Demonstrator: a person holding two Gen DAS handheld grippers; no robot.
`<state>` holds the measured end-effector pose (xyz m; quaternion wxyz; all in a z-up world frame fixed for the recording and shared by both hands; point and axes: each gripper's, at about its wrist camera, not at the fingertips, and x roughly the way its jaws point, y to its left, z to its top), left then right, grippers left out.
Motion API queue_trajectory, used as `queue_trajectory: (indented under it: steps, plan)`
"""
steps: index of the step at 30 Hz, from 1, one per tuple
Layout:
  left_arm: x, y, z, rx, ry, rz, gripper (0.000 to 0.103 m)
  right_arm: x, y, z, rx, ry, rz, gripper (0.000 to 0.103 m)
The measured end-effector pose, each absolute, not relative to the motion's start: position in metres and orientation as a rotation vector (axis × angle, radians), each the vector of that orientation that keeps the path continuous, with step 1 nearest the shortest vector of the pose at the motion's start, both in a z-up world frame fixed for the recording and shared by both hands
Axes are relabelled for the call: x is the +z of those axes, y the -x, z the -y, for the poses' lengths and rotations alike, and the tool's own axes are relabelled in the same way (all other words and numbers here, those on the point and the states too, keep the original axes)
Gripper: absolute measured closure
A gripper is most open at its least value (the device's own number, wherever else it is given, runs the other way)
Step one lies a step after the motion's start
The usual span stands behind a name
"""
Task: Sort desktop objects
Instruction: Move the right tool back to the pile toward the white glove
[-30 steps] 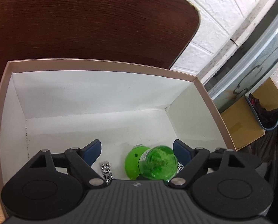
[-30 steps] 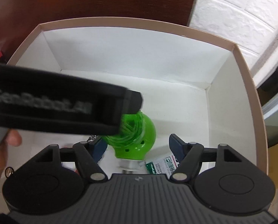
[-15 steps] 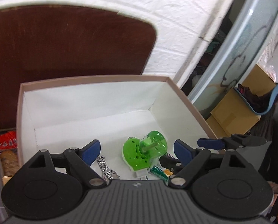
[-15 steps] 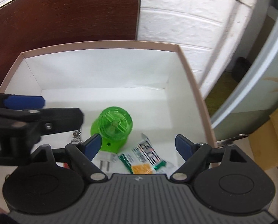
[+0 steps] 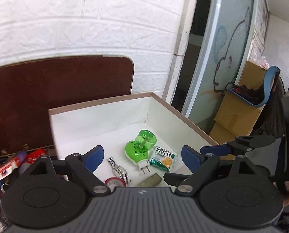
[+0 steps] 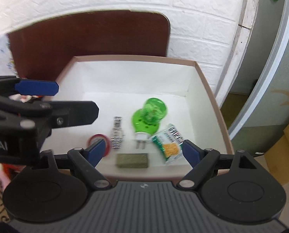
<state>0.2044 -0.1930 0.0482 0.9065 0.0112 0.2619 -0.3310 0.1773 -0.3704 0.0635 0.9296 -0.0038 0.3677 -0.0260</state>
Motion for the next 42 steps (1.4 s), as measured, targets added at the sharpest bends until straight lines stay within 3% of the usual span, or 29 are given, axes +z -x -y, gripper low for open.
queue_trajectory:
  steps: [14,18,25,42]
  plan:
    - [0.034,-0.114,0.107,-0.573,0.014,-0.493,0.010,0.072,-0.084,0.295,0.088,0.015,-0.626,0.017]
    - [0.019,-0.088,0.075,-0.523,0.023,-0.497,0.010,0.060,-0.061,0.266,0.134,0.032,-0.599,0.012]
    - [-0.015,-0.053,0.026,-0.406,0.041,-0.531,0.010,0.025,-0.036,0.210,0.230,0.053,-0.619,0.012]
    - [-0.050,-0.057,-0.038,-0.230,0.144,-0.598,0.010,-0.025,-0.035,0.136,0.363,0.094,-0.688,0.012]
